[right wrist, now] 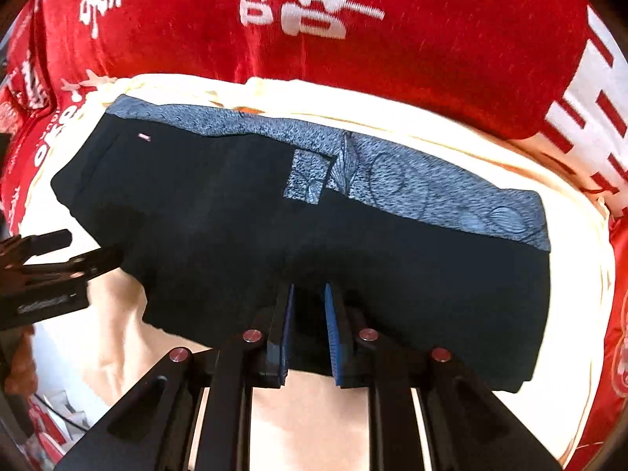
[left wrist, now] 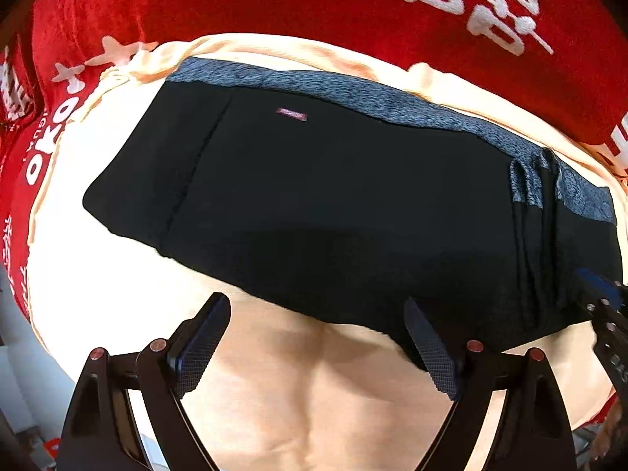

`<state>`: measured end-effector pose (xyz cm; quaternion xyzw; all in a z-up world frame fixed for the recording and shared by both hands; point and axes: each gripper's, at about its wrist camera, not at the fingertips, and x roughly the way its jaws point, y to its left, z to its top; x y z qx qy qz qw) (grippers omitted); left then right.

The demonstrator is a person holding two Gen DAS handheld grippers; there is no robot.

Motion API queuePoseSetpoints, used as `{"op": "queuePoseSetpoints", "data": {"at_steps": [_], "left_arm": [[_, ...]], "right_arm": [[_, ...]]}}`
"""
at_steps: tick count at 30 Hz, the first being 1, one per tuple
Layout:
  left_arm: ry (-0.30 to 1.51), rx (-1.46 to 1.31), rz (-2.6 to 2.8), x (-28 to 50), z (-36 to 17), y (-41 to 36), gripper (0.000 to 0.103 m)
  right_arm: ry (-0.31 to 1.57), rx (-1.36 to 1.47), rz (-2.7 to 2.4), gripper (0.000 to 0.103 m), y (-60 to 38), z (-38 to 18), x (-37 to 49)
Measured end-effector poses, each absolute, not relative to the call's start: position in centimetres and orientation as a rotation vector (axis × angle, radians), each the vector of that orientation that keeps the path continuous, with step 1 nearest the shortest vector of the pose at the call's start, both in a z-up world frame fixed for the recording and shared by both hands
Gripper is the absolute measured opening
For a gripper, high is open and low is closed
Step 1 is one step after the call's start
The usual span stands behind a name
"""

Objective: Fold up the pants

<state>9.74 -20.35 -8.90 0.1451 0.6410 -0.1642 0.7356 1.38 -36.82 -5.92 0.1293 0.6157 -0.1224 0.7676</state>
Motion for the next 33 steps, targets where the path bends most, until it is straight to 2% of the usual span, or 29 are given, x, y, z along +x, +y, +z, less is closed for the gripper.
{"op": "queuePoseSetpoints", "data": {"at_steps": [3, 8, 16, 18, 20, 21, 22, 27, 33], "left_arm": [[1.408, 0.306, -0.356, 10.2, -8.9, -19.1, 0.091], [1.408, 0.274, -0.346, 11.0, -8.7, -16.8, 0.091], [1.427, 0.250, -0.324, 11.4, -9.0, -13.6, 0.091], [1.429, 0.235, -0.328, 11.9, -9.2, -13.0, 0.091], [1.431, 0.203, -0.339, 12.3, -9.1, -12.4, 0.091], [1.431, 0.186, -0.345, 12.5, -9.1, -12.0, 0.091], [1.428, 0.180, -0.345, 12.5, -9.0, -11.8, 0.091], [1.426, 0.163, -0.342, 13.3, -9.0, -10.8, 0.091], [1.456, 0.112, -0.326, 13.8, -9.6, -9.3, 0.091]], "right_arm": [[1.388, 0.306, -0.306, 0.018, -36.0, -7.8, 1.6], [1.384, 0.365, -0.367, 0.018, -36.2, -7.8, 1.5], [1.424, 0.221, -0.392, 0.019, -33.9, -7.3, 2.6], [1.434, 0.214, -0.397, 0.027, -33.3, -7.1, 2.8], [1.433, 0.184, -0.405, 0.040, -32.4, -6.4, 2.7], [1.430, 0.180, -0.396, 0.051, -31.7, -6.1, 2.8], [1.428, 0.172, -0.389, 0.057, -31.1, -6.0, 3.1], [1.427, 0.122, -0.335, 0.064, -27.8, -5.5, 4.1], [1.457, 0.119, -0.273, 0.064, -25.5, -6.8, 5.6]]}}
